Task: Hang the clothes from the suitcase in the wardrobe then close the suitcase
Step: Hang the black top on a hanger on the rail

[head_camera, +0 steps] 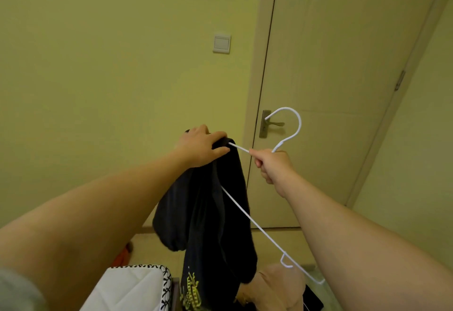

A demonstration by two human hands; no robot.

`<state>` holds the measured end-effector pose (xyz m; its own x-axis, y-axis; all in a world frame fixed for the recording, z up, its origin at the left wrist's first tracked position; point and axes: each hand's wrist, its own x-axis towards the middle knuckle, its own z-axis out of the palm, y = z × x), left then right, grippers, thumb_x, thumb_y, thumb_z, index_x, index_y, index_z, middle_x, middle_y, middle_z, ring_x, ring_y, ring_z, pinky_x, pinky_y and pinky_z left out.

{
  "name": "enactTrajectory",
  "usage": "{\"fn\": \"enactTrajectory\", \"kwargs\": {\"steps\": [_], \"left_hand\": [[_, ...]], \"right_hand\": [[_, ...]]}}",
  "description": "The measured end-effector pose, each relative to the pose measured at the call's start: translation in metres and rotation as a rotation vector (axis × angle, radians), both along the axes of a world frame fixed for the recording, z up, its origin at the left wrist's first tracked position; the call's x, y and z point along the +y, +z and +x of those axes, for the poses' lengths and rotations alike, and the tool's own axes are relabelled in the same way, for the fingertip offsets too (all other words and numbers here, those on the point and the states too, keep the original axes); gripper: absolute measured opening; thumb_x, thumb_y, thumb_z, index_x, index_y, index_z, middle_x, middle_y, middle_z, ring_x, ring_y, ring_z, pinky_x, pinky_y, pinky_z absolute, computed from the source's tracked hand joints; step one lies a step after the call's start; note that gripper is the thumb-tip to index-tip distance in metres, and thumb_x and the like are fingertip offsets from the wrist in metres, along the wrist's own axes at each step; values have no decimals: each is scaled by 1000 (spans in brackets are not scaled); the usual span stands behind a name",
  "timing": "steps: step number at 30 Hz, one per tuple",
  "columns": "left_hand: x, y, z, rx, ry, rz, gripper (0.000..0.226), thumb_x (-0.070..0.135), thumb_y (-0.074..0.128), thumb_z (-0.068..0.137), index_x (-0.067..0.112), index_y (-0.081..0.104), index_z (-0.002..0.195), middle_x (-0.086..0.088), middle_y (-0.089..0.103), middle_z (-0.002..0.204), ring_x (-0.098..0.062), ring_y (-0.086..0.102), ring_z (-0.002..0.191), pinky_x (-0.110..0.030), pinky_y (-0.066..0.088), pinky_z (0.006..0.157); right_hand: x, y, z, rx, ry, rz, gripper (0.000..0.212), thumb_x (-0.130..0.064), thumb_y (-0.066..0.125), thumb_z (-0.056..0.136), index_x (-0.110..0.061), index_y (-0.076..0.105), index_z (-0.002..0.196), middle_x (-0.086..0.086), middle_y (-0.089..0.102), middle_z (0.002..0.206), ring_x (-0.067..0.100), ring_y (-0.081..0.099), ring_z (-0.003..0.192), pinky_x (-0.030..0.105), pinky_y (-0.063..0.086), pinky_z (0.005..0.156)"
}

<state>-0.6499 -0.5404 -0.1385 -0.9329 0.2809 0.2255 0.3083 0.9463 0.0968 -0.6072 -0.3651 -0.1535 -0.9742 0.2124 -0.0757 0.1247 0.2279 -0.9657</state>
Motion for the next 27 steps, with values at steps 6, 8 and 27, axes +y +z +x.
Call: {"fn": "enactTrajectory", "kwargs": {"steps": [6, 8, 27], "left_hand": [[2, 3, 0, 125, -94, -41, 45, 53, 34, 95, 29, 47, 131, -4, 52, 126, -25, 45, 122, -37, 32, 103], [6, -2, 2, 49, -136, 38, 39, 46, 36, 97, 22, 50, 124, -5, 60, 109, -24, 55, 102, -30, 36, 80], [30, 8, 15, 224, -106, 465, 28, 31, 42, 98, 18, 58, 118, -7, 63, 109, -25, 57, 100, -34, 46, 81]], "right_hand": [[14, 7, 4, 105, -17, 96, 47, -22, 63, 83, -14, 38, 44, -11, 25, 28, 7, 21, 29, 20, 21, 40], [19, 6, 7, 137, -38, 125, 45, -20, 64, 82, -13, 40, 44, -6, 29, 35, 12, 25, 39, 22, 24, 45], [-22, -22, 9, 275, 154, 492, 14, -22, 60, 87, -17, 48, 93, -8, 47, 67, 12, 49, 64, 27, 39, 57]]}}
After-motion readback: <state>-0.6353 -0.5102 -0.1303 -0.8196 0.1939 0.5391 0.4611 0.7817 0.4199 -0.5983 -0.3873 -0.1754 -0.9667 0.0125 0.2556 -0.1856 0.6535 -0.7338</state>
